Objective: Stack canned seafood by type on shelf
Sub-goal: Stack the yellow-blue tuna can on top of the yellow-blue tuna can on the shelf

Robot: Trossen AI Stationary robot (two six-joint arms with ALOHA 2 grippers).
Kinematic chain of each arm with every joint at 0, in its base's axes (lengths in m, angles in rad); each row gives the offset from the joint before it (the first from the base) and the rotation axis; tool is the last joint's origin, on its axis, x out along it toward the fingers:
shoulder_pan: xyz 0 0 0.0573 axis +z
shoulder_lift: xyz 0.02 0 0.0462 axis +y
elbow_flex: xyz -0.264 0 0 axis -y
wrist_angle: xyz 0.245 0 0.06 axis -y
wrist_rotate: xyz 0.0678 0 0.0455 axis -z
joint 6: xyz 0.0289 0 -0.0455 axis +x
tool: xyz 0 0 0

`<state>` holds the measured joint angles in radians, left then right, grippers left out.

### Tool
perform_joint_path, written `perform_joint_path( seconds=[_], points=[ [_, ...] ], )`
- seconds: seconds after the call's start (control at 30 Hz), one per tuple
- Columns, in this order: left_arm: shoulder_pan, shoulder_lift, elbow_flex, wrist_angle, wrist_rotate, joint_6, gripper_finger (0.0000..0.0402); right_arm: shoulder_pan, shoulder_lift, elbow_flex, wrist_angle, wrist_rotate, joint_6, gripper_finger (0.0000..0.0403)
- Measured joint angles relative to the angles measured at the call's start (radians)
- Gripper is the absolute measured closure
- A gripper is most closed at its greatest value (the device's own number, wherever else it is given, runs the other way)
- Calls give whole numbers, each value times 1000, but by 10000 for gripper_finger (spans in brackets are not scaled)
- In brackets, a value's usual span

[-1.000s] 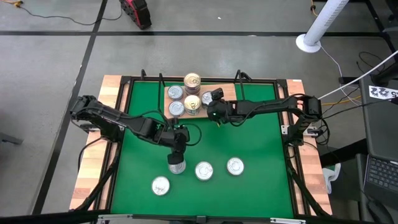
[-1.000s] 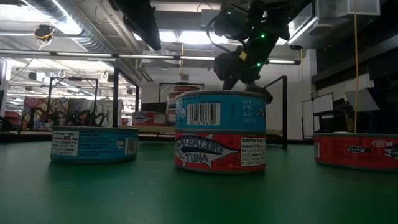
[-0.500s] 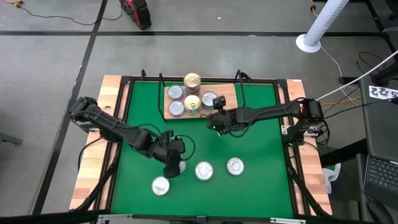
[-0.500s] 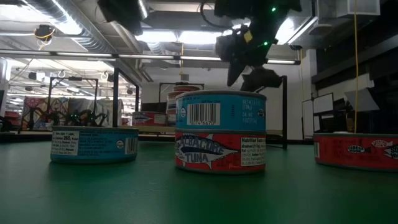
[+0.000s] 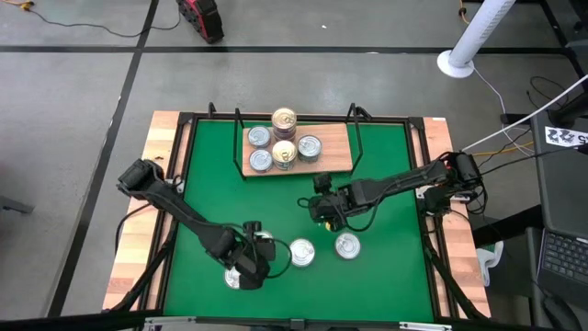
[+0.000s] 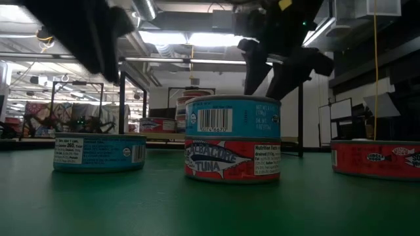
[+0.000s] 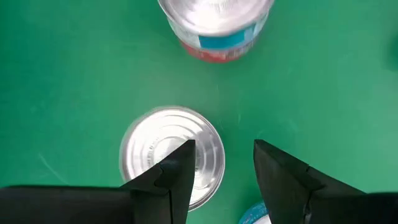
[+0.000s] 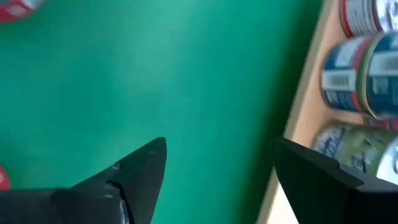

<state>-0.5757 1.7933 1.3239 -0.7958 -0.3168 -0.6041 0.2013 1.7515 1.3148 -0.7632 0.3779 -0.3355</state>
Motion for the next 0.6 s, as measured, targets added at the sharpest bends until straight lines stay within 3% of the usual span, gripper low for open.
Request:
perform_joint_path(
  seconds=[0.6],
  points=[
    [-9,115,-10,26,-1,-70,245,35,0,-1,113,-76,0,116]
  ],
)
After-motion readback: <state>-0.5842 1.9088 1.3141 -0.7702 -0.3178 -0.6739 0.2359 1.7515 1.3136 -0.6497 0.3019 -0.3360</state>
